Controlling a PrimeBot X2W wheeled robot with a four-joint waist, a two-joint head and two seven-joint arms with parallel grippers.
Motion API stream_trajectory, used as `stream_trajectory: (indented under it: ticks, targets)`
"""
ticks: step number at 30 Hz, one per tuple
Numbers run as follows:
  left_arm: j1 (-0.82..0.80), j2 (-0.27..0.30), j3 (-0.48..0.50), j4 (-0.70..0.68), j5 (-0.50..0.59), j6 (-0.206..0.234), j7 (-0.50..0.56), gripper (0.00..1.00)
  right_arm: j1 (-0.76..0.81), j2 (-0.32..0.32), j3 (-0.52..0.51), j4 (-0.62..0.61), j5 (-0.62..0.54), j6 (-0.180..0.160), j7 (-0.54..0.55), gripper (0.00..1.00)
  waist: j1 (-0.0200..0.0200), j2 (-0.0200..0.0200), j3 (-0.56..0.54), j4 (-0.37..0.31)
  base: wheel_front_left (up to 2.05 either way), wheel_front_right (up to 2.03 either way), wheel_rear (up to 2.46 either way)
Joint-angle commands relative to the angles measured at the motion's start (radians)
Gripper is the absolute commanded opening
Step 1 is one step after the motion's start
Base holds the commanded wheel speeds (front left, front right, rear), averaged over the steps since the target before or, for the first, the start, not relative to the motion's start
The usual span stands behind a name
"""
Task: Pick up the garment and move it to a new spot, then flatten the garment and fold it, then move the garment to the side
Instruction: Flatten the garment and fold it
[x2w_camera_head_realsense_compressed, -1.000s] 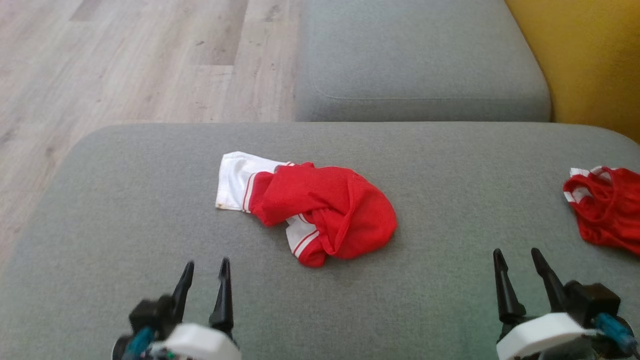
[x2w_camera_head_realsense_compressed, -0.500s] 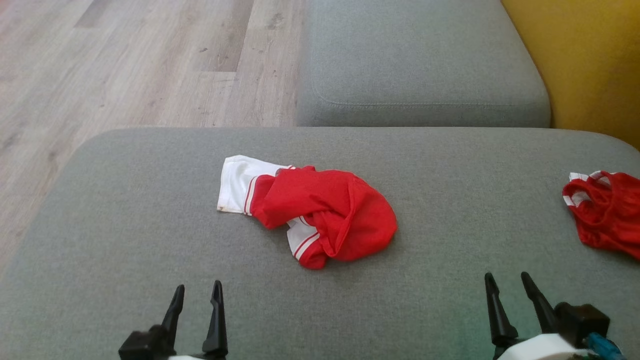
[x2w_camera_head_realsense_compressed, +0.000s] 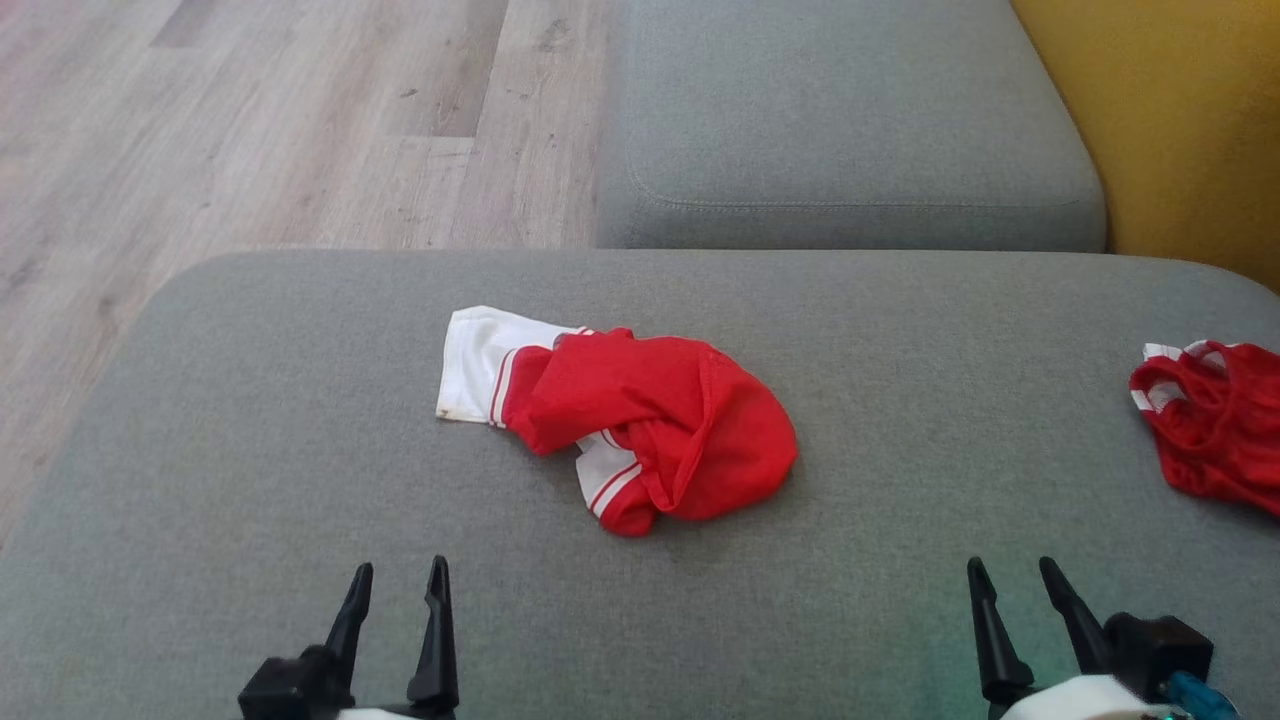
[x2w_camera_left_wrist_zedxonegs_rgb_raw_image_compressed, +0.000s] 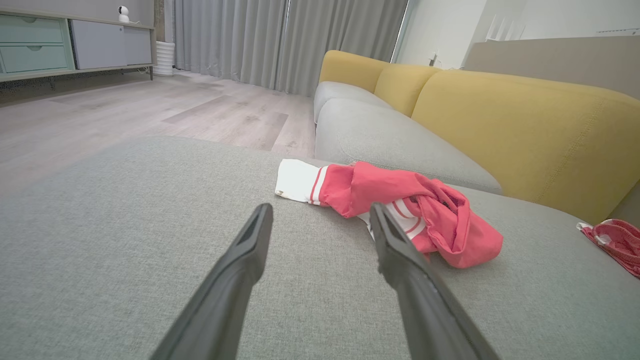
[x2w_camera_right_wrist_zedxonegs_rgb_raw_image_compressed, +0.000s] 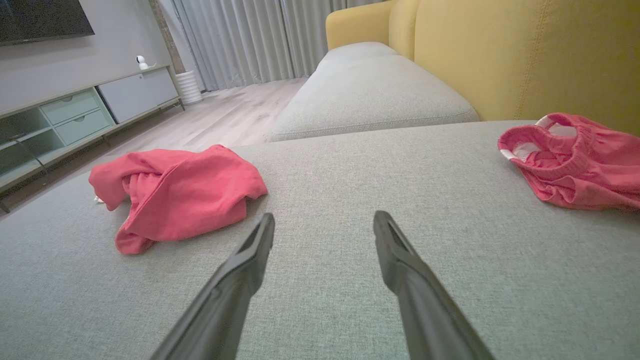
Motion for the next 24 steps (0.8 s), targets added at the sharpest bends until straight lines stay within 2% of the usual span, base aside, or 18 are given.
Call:
stream_trajectory:
  ticks: [1, 9, 14, 19, 24]
  targets:
    - [-0.046, 0.016, 0.035, -0.035, 0.006, 0.012, -0.002, 1.0, -0.057, -0.007, 0.015, -0.026, -0.004, 0.007, -0.014, 1.0, 0.0, 0.0, 0.003, 0.005, 0.0, 0.0, 0.0]
    - [-0.058, 0.016, 0.024, -0.041, 0.015, 0.015, 0.004, 1.0, -0.12, -0.007, 0.024, -0.027, -0.017, 0.007, 0.001, 1.0, 0.0, 0.0, 0.026, 0.054, 0.0, 0.0, 0.0]
    - [-0.075, 0.01, 0.009, -0.042, 0.024, 0.012, 0.009, 1.0, -0.257, -0.007, 0.034, -0.006, -0.04, 0.007, 0.038, 1.0, 0.0, 0.0, 0.056, 0.117, 0.0, 0.0, 0.0]
    - [-0.097, -0.008, -0.016, -0.038, 0.033, 0.002, 0.013, 1.0, -0.417, -0.007, 0.055, 0.096, -0.059, 0.007, 0.08, 1.0, 0.0, 0.0, 0.096, 0.201, 0.0, 0.0, 0.0]
    - [-0.117, -0.028, -0.034, -0.026, 0.038, -0.009, 0.01, 1.0, -0.541, -0.007, 0.071, 0.252, -0.086, 0.007, 0.111, 1.0, 0.0, 0.0, 0.128, 0.278, 0.0, 0.0, 0.0]
